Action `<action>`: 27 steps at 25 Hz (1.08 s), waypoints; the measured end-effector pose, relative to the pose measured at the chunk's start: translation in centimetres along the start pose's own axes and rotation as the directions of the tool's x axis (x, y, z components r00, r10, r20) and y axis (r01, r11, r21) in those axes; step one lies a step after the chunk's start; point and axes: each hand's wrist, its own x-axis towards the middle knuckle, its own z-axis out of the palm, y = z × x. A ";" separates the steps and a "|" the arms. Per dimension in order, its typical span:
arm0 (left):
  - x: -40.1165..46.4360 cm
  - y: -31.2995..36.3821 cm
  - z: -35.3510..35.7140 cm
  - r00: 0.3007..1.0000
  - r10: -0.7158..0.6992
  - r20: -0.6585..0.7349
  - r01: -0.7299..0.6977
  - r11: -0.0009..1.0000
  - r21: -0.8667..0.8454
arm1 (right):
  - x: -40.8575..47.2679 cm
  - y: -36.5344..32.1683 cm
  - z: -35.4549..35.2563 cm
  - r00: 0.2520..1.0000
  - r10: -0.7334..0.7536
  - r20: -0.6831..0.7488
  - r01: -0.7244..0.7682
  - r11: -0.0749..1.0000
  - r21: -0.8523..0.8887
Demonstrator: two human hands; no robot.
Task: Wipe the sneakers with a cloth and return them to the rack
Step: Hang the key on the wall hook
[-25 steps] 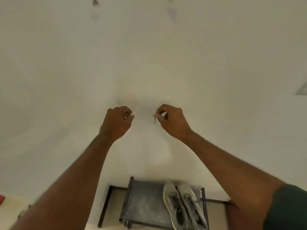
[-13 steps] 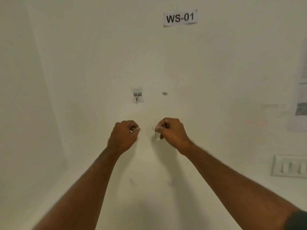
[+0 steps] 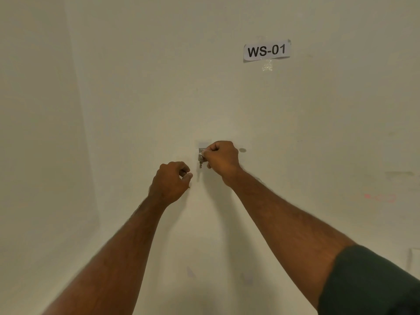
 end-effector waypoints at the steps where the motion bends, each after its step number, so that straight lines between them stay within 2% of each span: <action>1: 0.2 0.0 -0.1 1.000 -0.001 -0.008 0.001 1.000 0.001 | 0.2 -0.1 0.3 1.000 0.005 -0.022 -0.005 1.000 -0.009; 6: 0.3 -0.3 -0.1 1.000 0.012 -0.014 -0.012 1.000 -0.005 | 0.7 0.3 1.2 0.993 0.035 -0.116 -0.041 0.998 -0.047; 10: -0.1 -0.8 -0.1 1.000 -0.009 -0.005 0.009 1.000 -0.004 | 0.4 1.0 1.2 0.994 0.000 -0.111 -0.014 0.992 -0.126; 18: -1.2 -0.9 -0.1 1.000 -0.015 0.018 0.015 1.000 -0.024 | -1.0 2.0 0.7 0.996 -0.022 -0.088 0.009 0.988 -0.152; 23: -2.5 -0.1 0.1 0.999 0.008 0.037 -0.006 0.999 -0.044 | -2.5 3.4 -0.5 0.995 -0.054 -0.085 0.031 0.968 -0.248; 27: -4.8 0.3 1.1 0.996 0.003 0.084 0.005 0.996 -0.094 | -5.5 5.0 -2.9 0.995 -0.095 -0.043 0.071 0.917 -0.392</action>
